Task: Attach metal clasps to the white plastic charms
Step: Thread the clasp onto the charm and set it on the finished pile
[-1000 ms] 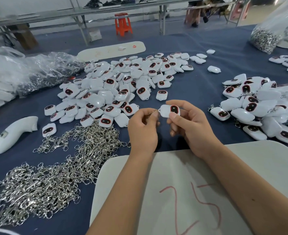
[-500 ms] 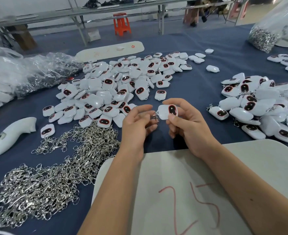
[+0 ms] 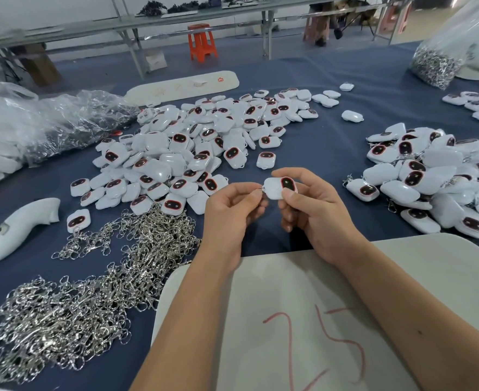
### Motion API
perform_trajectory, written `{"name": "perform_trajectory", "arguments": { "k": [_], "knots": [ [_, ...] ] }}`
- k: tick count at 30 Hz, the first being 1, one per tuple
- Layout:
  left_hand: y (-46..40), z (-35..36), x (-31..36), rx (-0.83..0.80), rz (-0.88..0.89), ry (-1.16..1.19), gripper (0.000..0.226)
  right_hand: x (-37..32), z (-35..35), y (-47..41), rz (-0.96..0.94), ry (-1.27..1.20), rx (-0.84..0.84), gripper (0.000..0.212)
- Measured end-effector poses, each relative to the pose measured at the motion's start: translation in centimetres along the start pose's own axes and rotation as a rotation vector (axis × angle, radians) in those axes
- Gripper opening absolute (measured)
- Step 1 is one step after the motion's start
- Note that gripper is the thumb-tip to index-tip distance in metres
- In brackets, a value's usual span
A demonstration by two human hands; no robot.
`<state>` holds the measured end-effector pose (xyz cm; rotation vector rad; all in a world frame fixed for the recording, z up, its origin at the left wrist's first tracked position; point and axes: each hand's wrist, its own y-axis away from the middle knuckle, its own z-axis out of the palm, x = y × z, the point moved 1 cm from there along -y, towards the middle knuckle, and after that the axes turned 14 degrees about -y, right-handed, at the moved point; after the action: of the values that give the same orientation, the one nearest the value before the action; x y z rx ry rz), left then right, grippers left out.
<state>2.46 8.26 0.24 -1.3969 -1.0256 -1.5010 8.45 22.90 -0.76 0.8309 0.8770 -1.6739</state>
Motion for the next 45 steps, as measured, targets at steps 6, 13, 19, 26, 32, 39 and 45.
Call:
{"name": "perform_trajectory", "arguments": {
  "k": [6,13,19,26,32,39,45],
  "knots": [
    [-0.2,-0.4,0.0,0.133,0.101,-0.173,0.016,0.1,0.4,0.1,-0.084,0.142,0.089,0.027],
    [0.0,-0.5,-0.3,0.082,0.289,-0.508,0.028,0.2,0.4,0.0,-0.121,0.221,0.209,0.023],
    [0.0,-0.4,-0.2,0.148,0.350,-0.606,0.010,0.1,0.4,0.0,-0.111,0.245,0.242,0.022],
    [-0.4,-0.4,-0.3,0.056,-0.085,-0.137,0.025,-0.2,0.7,0.2,-0.099,0.177,0.107,0.026],
    [-0.3,0.6,-0.4,0.102,-0.038,-0.314,0.026,-0.5,0.3,0.1,-0.039,-0.005,0.051,0.027],
    [0.3,0.2,0.4,-0.090,0.076,-0.033,0.031,-0.6,0.1,-0.2,-0.004,-0.122,0.080,0.028],
    [0.4,1.1,0.0,0.003,0.105,-0.068,0.018,-0.7,0.1,-0.1,0.009,-0.146,0.049,0.028]
  ]
}}
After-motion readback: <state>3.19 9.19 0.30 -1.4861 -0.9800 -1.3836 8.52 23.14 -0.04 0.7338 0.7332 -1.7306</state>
